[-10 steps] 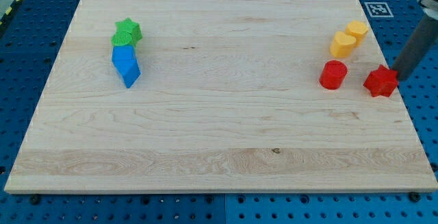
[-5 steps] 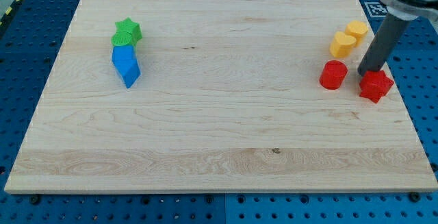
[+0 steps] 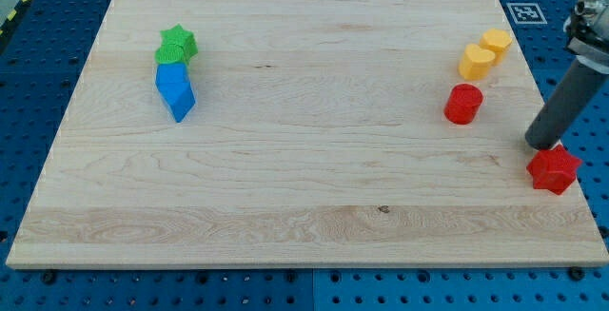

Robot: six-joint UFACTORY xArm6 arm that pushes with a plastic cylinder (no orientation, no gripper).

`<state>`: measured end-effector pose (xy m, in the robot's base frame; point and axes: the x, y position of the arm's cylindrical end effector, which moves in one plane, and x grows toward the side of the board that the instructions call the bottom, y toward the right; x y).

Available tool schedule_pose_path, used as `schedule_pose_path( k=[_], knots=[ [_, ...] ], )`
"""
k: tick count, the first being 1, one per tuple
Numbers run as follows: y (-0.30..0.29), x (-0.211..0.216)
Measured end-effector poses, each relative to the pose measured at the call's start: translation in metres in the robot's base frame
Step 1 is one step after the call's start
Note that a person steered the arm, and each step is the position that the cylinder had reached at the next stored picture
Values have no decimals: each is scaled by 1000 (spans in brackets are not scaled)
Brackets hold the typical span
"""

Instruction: Slide red star to bottom right

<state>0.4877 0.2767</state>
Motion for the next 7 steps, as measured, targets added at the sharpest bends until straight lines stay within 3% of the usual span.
schedule_pose_path(
  k=[3, 7],
  knots=[
    [15, 47],
    [2, 7]
  ],
)
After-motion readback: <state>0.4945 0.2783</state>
